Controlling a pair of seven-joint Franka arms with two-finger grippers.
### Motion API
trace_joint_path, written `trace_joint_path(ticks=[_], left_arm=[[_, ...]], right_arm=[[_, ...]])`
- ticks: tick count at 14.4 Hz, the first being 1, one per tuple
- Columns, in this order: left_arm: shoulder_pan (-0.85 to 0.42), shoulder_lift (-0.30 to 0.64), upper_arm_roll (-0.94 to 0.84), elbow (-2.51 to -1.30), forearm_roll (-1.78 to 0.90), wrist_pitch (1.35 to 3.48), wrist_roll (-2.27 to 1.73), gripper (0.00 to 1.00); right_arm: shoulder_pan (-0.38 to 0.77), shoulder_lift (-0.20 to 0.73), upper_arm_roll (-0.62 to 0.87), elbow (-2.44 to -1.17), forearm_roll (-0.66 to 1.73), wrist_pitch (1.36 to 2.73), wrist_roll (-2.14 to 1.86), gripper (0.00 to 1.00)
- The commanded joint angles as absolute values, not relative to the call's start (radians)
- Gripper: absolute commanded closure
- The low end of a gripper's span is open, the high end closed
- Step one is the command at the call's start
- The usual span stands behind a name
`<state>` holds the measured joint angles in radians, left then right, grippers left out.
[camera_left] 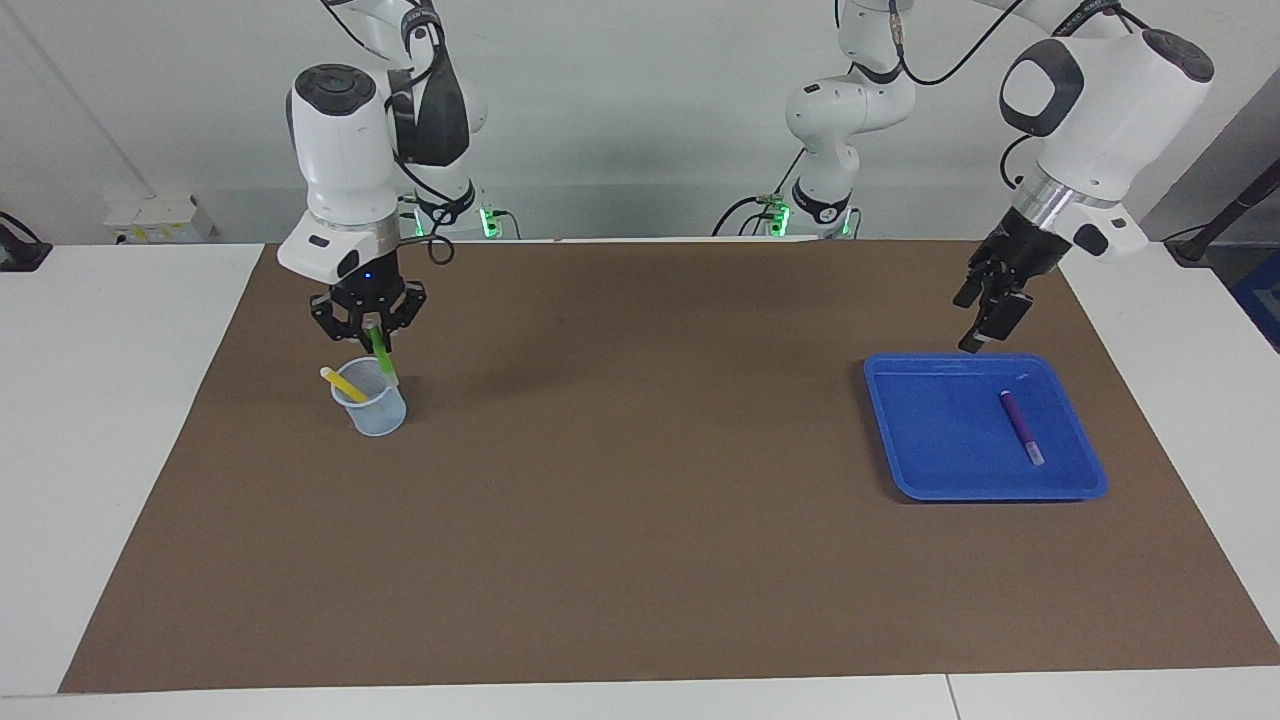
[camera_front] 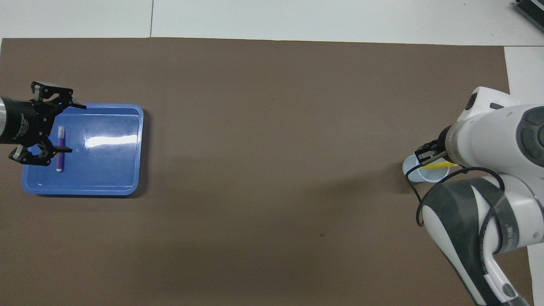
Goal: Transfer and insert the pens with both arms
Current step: 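Lower the green pen into the cup while the left gripper returns, then grasp the purple pen in the tray with the left gripper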
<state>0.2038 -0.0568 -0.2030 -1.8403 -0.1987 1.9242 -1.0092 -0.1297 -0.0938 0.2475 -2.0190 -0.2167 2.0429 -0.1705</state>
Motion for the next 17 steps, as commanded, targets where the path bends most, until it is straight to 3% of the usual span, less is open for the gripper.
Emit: trace_joint_path(ticks=[1, 5, 12, 17], left_arm=[[0.26, -0.071, -0.21, -1.858, -0.163, 1.924, -0.855, 0.0], [0.305, -0.051, -0.21, -1.859, -0.102, 1.931, -0.582, 0.0], [0.336, 0.113, -0.21, -1.856, 0.021, 2.086, -0.079, 0.0], [0.357, 0.233, -0.21, -1.859, 0.141, 2.207, 0.058, 0.0]], right_arm=[[-0.179, -0.104, 0.259, -2.033, -0.235, 2.048, -0.213, 1.0], [-0.198, -0.091, 0.261, -2.06, -0.235, 2.075, -0.213, 1.0], [-0.202, -0.069, 0.261, -2.082, -0.235, 2.075, -0.216, 1.0], [-0.207, -0.029, 0.261, -2.082, -0.235, 2.095, -0.213, 1.0]])
